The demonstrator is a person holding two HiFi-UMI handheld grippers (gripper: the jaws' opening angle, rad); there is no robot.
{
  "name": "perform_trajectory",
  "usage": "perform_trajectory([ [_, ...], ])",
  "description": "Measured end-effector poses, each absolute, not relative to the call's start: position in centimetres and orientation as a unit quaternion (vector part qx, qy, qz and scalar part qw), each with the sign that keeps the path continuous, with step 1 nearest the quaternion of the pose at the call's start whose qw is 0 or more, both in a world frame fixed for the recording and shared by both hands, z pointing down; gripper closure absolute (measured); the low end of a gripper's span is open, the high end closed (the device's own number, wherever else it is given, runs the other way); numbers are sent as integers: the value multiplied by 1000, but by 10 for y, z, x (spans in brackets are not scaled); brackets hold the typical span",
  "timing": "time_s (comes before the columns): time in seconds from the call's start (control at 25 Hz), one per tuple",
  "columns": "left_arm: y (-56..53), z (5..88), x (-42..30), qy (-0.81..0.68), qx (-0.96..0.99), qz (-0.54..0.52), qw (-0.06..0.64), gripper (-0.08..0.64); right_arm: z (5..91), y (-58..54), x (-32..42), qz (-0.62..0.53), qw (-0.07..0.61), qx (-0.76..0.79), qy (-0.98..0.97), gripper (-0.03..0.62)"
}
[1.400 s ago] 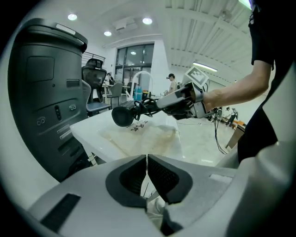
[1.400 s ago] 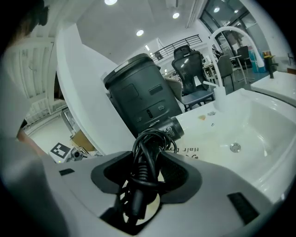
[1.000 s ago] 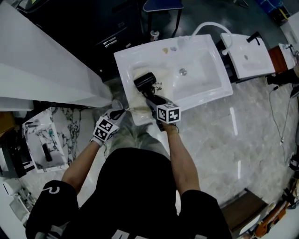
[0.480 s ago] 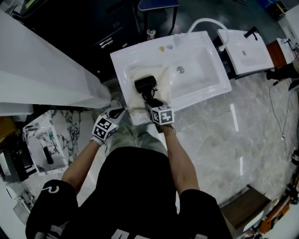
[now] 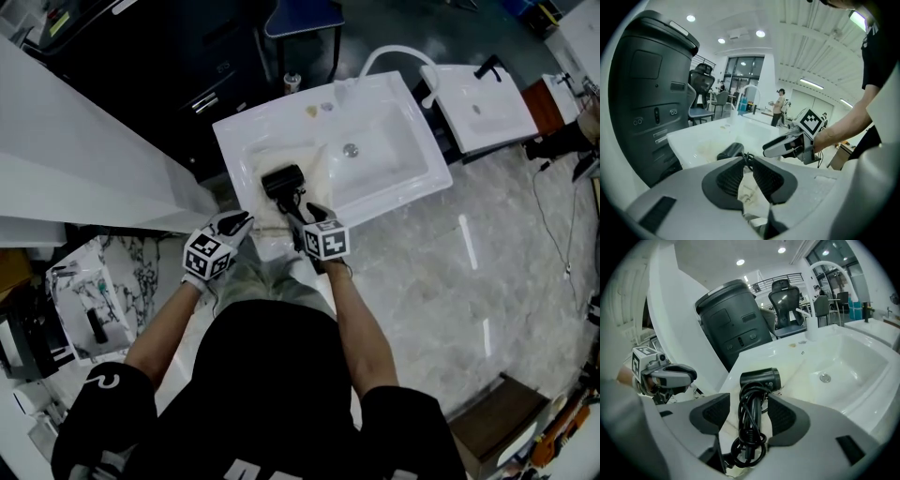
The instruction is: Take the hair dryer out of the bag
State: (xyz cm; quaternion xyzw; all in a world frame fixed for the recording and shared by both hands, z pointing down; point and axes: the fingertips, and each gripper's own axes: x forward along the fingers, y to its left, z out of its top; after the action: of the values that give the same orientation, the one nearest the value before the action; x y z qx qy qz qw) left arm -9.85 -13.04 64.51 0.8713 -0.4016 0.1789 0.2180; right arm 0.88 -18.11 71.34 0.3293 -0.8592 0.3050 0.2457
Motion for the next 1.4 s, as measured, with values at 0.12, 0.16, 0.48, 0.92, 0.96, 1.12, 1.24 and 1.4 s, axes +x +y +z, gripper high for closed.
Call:
perform_trajectory([
  [0.12, -147, 628, -95, -410, 873, 167, 205, 509, 696, -192, 11, 291, 236, 335, -865, 353],
  [0.16, -152, 623, -93, -413, 873, 164, 201, 510, 689, -195, 12, 286, 231, 337, -867, 353],
  [0.48, -193, 581, -92, -443, 869, 138, 172, 512, 619, -227, 11, 240, 180, 357, -885, 416],
  [0.92, -210, 544, -97, -467, 861, 110, 168, 560, 552, -240, 9, 228, 141, 362, -893, 595],
  [0.96, -211, 542, -97, -467, 861, 108, 169, 560, 549, -239, 7, 225, 143, 357, -895, 595],
  [1.12, -212, 537, -94, -463, 863, 105, 175, 560, 545, -230, 1, 221, 152, 338, -902, 597],
  [1.24, -212, 534, -93, -458, 866, 103, 175, 560, 544, -225, -4, 218, 158, 327, -906, 597],
  [1.4, -214, 532, -94, -454, 868, 100, 174, 560, 541, -220, -11, 207, 160, 320, -911, 597],
])
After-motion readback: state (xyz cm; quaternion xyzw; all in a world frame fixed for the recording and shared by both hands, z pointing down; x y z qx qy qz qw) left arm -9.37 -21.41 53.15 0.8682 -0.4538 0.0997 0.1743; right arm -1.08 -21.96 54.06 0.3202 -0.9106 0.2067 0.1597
